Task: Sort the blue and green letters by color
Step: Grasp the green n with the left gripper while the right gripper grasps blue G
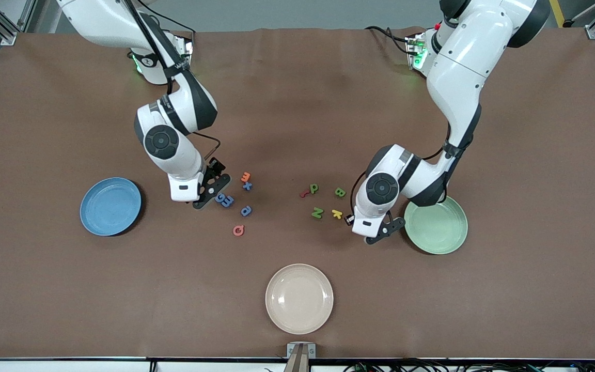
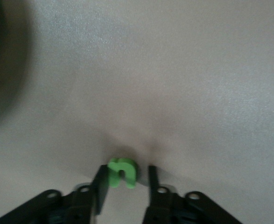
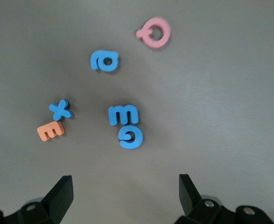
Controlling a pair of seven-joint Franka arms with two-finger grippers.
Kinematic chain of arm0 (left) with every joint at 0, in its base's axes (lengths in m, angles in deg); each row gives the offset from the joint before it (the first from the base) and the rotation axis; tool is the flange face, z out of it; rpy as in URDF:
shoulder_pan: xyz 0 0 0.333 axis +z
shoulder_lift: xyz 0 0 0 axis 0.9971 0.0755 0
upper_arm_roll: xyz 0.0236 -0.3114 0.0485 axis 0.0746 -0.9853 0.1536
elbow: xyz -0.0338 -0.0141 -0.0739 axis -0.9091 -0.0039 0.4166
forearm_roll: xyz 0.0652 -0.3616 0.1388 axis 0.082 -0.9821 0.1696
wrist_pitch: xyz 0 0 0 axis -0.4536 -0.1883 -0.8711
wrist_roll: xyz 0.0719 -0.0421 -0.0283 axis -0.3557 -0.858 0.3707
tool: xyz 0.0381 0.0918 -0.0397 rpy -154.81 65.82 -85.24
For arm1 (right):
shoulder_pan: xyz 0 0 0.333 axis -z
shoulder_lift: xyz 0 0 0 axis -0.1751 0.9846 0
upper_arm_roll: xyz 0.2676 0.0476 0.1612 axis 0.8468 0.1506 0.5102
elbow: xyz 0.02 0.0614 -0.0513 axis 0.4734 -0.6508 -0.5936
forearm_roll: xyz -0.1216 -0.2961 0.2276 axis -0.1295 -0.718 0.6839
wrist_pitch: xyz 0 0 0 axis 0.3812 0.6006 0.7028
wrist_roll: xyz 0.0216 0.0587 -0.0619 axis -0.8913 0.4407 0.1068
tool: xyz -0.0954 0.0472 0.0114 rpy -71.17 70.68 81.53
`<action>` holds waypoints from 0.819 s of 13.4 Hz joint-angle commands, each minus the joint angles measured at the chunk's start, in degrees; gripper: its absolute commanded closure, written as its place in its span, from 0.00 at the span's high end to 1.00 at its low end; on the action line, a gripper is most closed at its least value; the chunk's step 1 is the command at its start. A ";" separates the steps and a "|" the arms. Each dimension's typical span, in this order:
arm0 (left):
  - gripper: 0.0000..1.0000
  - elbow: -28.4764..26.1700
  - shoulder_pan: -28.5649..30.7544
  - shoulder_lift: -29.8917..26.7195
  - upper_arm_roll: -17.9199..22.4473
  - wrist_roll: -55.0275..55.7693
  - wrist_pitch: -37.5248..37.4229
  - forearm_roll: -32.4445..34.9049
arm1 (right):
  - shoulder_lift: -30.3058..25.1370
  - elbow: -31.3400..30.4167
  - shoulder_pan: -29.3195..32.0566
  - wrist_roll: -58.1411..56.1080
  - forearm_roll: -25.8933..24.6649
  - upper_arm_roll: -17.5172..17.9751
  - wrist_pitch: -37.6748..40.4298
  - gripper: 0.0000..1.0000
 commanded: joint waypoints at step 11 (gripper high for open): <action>0.01 0.21 13.68 -8.22 0.48 -16.91 -9.16 1.24 | 9.91 3.56 0.61 -1.12 0.32 0.00 -6.24 0.99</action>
